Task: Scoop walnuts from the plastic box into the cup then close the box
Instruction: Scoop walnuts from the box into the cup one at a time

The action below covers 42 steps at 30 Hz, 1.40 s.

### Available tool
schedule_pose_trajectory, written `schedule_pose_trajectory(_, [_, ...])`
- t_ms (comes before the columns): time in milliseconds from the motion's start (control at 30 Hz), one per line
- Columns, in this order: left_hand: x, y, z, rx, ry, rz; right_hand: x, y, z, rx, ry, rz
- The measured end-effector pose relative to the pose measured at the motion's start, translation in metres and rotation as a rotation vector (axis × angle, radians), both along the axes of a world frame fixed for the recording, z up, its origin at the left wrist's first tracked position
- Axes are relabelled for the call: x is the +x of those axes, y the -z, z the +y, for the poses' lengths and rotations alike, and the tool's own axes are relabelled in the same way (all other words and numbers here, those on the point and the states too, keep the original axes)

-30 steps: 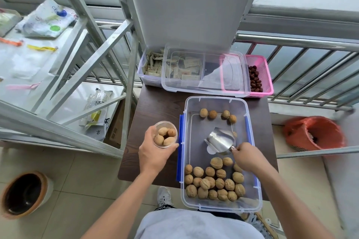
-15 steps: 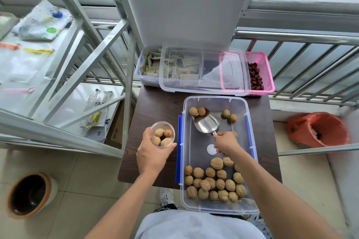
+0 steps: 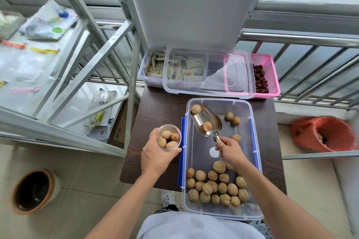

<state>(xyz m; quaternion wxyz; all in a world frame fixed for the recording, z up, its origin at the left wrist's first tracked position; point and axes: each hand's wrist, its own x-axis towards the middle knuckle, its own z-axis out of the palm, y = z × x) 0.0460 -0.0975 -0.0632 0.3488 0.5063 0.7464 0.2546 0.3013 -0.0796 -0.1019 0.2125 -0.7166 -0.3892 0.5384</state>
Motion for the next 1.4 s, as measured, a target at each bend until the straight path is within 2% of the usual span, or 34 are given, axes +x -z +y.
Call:
schedule_pose_trajectory(167, [-0.002,-0.003,0.001,0.005,0.035,-0.010,0.020,-0.045,-0.010,0.078,-0.167,-0.100])
schedule_pose_trajectory(333, [-0.004,-0.002,0.000,0.001,0.052,-0.020,0.034,-0.105,-0.020,0.055,-0.388,-0.134])
schedule_pose_trajectory(500, [-0.002,-0.003,-0.003,0.016,0.069,-0.043,0.013,-0.152,-0.019,0.062,-0.543,-0.174])
schedule_pose_trajectory(667, [-0.003,-0.004,-0.006,0.039,0.079,-0.038,-0.015,-0.186,-0.016,0.059,-0.607,-0.268])
schedule_pose_trajectory(867, [-0.006,-0.003,-0.012,0.042,0.061,-0.045,-0.006,-0.200,-0.017,0.055,-0.573,-0.287])
schedule_pose_trajectory(1033, [-0.010,0.001,-0.013,0.025,0.027,-0.039,0.030,-0.186,-0.019,0.048,-0.330,-0.268])
schedule_pose_trajectory(1100, [-0.008,0.002,-0.013,0.027,0.024,-0.023,0.043,-0.173,-0.021,0.000,-0.266,-0.284])
schedule_pose_trajectory(1200, [-0.006,0.001,-0.010,0.044,-0.146,-0.043,0.055,-0.151,-0.025,-0.072,-0.207,-0.321])
schedule_pose_trajectory(1300, [-0.005,0.000,-0.006,0.056,-0.110,0.010,0.059,-0.128,-0.033,-0.138,-0.161,-0.380])
schedule_pose_trajectory(1400, [-0.004,-0.002,-0.002,0.067,-0.128,0.004,0.057,-0.109,-0.041,-0.219,-0.122,-0.355])
